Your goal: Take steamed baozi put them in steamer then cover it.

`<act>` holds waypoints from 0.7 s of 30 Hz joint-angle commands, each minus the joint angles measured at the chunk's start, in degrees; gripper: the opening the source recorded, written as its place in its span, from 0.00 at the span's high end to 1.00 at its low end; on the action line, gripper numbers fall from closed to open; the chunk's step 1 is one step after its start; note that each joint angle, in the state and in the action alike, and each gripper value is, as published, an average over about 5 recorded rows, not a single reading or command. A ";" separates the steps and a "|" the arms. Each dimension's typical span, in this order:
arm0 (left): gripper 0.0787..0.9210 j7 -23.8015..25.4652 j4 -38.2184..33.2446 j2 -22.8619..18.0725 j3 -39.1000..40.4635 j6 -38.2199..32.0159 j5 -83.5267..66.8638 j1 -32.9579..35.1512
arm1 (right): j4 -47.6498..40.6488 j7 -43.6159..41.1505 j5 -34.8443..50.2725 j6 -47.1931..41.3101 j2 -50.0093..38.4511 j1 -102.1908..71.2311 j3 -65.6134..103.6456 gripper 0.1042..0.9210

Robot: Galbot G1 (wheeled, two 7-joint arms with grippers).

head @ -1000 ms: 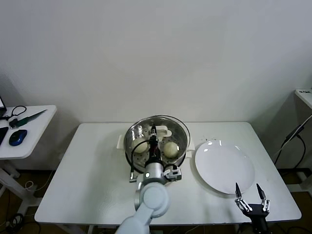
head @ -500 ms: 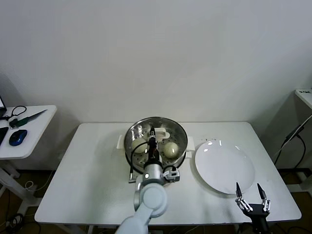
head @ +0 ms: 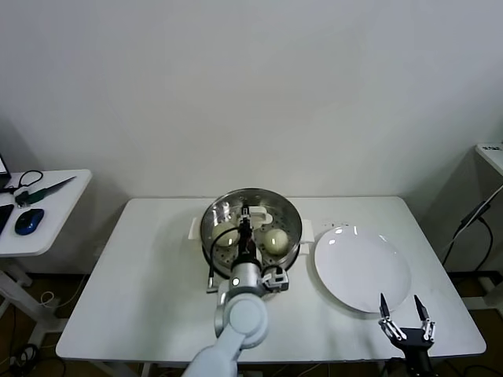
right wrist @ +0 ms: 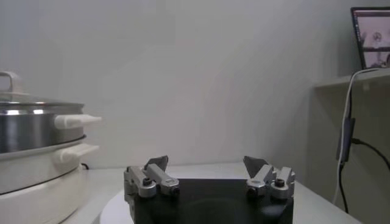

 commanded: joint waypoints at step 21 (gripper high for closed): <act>0.12 -11.70 -26.95 14.60 -17.98 -5.83 -64.88 14.17 | 6.13 2.09 -3.55 -9.18 -1.18 -0.67 -0.68 0.12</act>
